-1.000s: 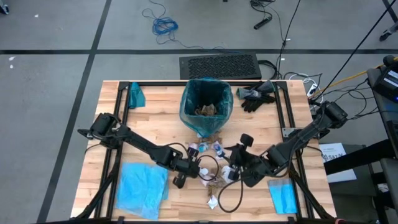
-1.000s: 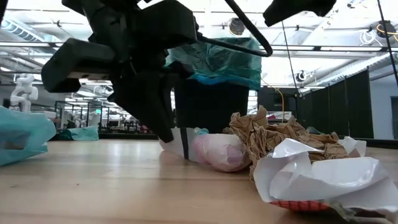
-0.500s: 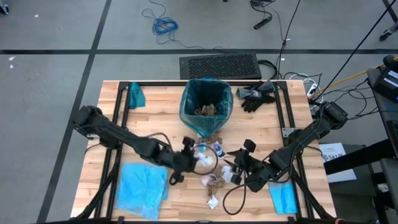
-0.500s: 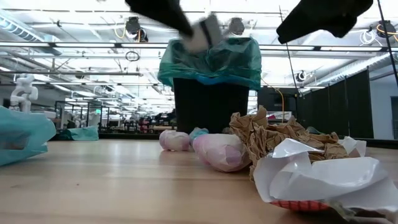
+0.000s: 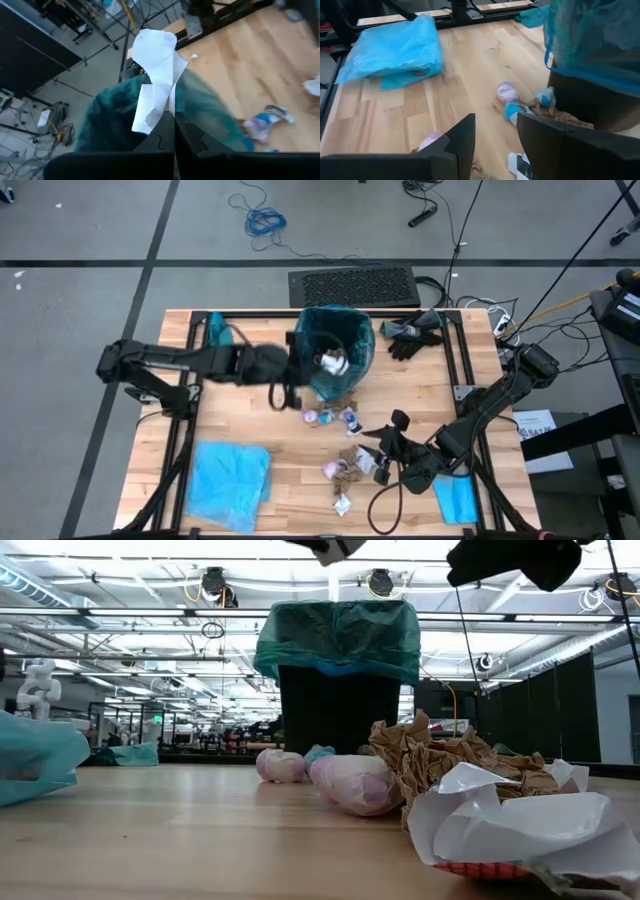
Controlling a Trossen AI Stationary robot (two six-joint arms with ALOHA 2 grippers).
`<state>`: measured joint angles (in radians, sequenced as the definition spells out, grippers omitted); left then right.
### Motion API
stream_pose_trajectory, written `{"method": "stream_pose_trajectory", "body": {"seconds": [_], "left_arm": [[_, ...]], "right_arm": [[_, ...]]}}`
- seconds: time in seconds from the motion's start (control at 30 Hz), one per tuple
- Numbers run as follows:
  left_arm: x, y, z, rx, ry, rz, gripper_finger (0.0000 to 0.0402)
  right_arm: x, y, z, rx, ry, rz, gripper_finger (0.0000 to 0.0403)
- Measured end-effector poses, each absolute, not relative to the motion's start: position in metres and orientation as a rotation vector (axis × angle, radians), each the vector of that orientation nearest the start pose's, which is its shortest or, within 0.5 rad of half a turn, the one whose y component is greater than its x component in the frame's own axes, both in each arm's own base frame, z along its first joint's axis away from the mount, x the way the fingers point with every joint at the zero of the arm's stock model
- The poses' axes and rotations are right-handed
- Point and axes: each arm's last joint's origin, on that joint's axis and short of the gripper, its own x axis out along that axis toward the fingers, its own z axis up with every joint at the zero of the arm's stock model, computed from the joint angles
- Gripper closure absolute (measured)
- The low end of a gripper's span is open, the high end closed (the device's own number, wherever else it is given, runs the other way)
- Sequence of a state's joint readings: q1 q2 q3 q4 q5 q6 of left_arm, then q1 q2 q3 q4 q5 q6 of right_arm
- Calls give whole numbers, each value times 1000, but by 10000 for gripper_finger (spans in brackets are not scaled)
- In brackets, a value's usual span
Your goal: Place trash/remove bag and relplace
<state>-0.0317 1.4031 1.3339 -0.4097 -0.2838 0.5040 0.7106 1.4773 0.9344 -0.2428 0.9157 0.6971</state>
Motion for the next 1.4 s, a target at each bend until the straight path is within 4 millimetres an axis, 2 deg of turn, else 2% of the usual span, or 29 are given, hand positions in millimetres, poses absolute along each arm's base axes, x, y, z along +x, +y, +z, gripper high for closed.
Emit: {"method": "stream_pose_trajectory", "body": {"seconds": [0.13,0.3,0.43,0.6,0.83,0.97,1.17,1.27,1.4], "left_arm": [[312,32,364,523,531,152,401],[314,67,355,454,568,159,401],[317,81,346,392,594,172,398],[320,88,340,378,622,186,363],[320,86,341,328,608,198,299],[316,76,341,273,635,186,287],[316,41,333,260,726,75,286],[316,20,331,284,737,12,286],[317,2,332,360,734,67,286]], "right_arm": [[239,176,231,104,437,-361,266],[240,176,228,85,448,-362,266],[240,176,227,78,454,-366,266],[240,176,226,66,458,-369,266],[241,175,227,57,457,-373,266],[241,175,227,59,456,-373,266],[241,176,225,60,464,-368,266],[243,179,217,63,492,-359,266],[247,183,203,83,548,-336,266]]}}
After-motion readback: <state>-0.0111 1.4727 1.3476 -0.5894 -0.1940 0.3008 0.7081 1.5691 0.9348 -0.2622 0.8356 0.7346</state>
